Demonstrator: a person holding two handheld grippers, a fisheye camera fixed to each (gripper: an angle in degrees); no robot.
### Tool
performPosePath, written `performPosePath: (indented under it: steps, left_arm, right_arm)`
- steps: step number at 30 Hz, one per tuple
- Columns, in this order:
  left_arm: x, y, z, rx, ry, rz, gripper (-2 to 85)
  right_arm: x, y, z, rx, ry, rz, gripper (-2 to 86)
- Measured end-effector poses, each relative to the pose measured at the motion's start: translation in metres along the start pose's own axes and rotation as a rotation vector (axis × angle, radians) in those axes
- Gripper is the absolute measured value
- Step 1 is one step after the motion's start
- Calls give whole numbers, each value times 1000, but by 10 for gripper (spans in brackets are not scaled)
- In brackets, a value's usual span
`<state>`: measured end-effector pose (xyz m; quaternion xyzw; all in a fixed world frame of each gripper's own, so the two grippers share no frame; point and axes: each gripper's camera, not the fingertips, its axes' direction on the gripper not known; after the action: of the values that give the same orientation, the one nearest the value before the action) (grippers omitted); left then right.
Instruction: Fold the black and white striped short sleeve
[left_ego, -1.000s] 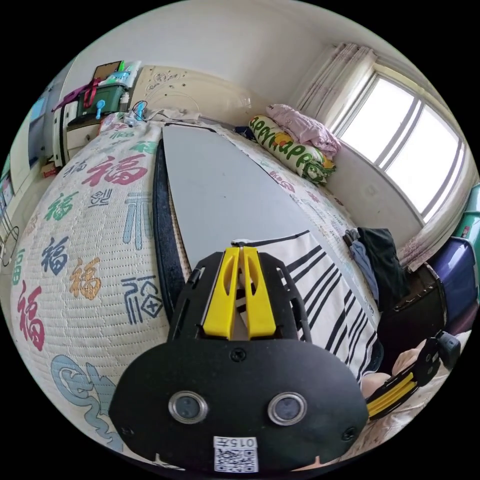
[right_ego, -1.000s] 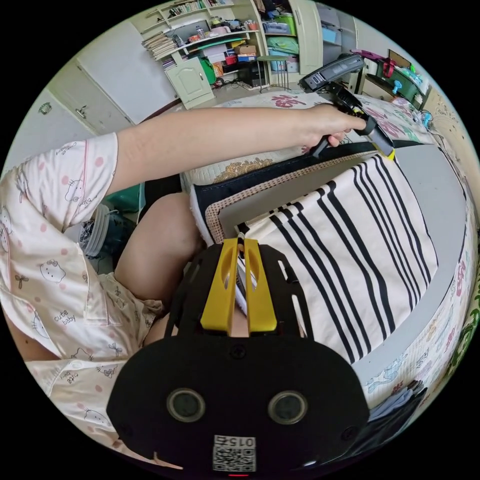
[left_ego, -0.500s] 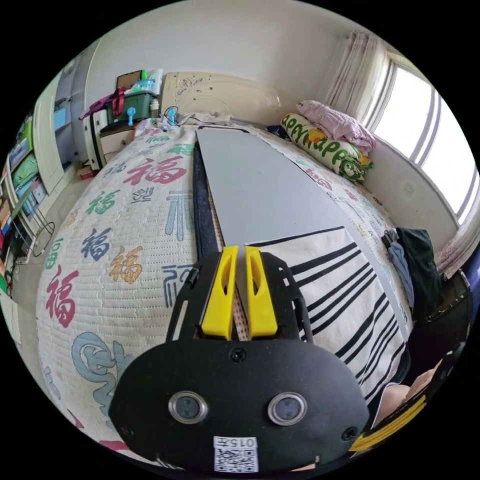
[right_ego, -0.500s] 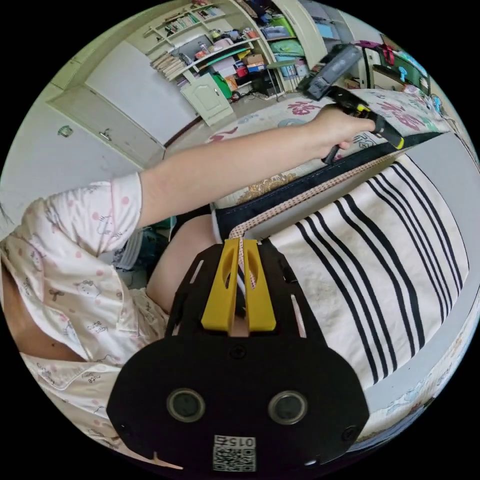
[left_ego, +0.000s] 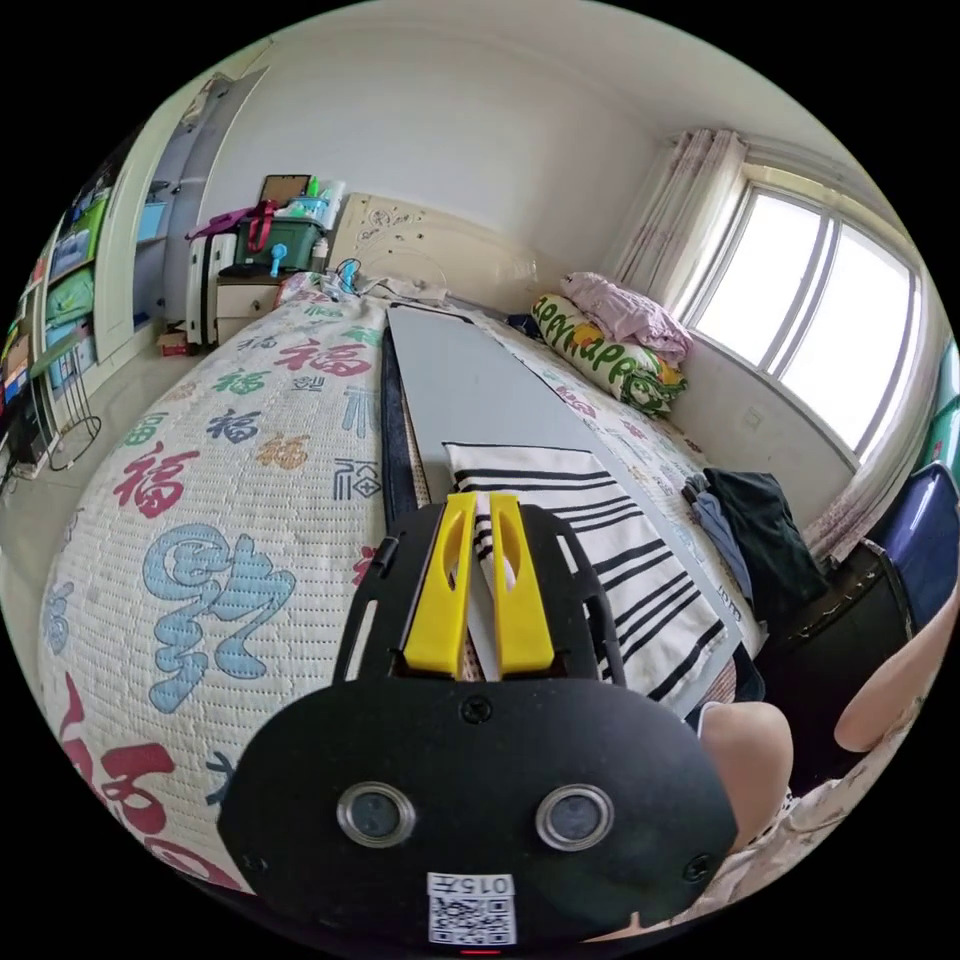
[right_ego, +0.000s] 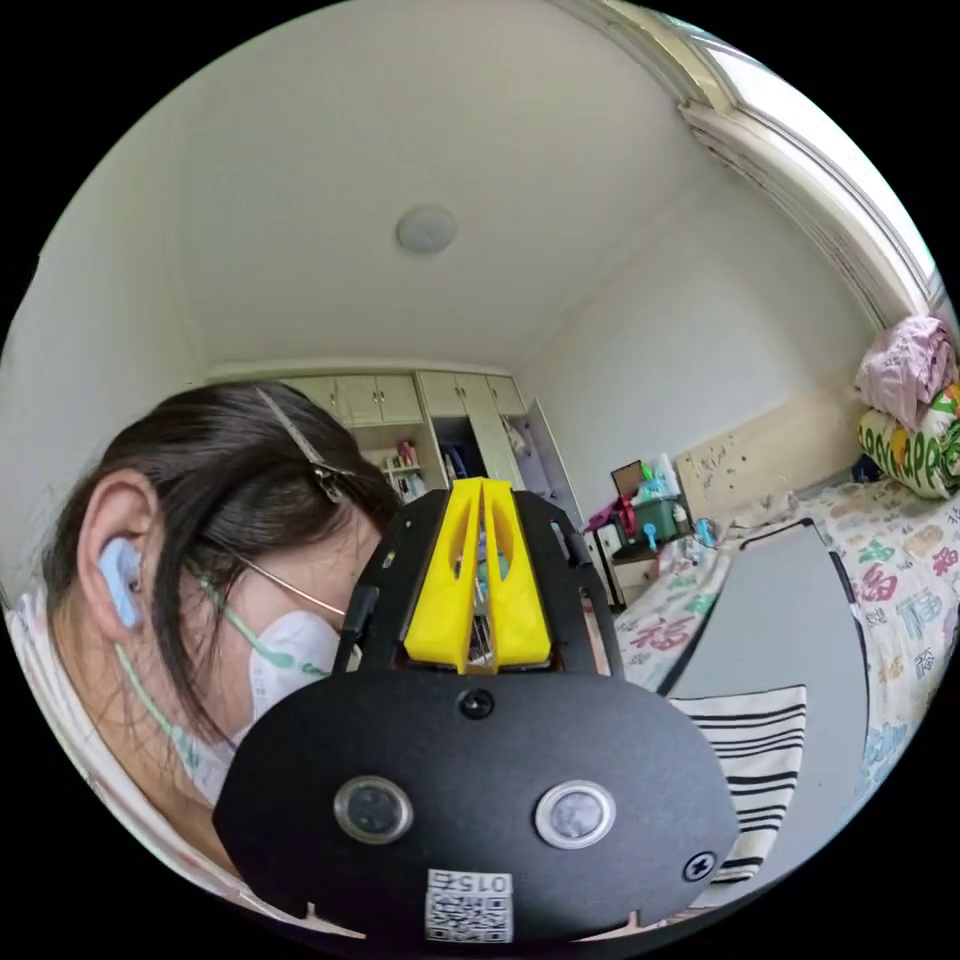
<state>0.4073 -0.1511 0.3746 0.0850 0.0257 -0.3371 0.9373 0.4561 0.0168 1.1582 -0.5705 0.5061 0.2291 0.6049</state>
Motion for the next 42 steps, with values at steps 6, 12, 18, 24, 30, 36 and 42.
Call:
performPosePath:
  steps: [6,12,18,24,30,36,42]
  left_arm:
    - [-22,23,22,5,141,-46,8]
    - [-44,40,48,-1,171,-91,12]
    - [-59,54,72,6,193,-121,33]
    - [-108,68,108,15,247,-241,82]
    - [-155,86,147,1,289,-380,135]
    - [-186,84,184,-54,329,-380,140]
    - [-205,77,176,17,315,-360,145]
  right_arm:
    - [-4,-4,46,-42,-88,26,-6]
    - [2,-3,113,-96,-131,18,-6]
    - [37,-7,198,-206,-231,-92,-4]
    - [241,40,345,-624,285,-52,38]
    - [479,112,428,-910,567,270,102]
    - [593,136,515,-970,671,393,118]
    - [658,177,591,-1051,669,503,89]
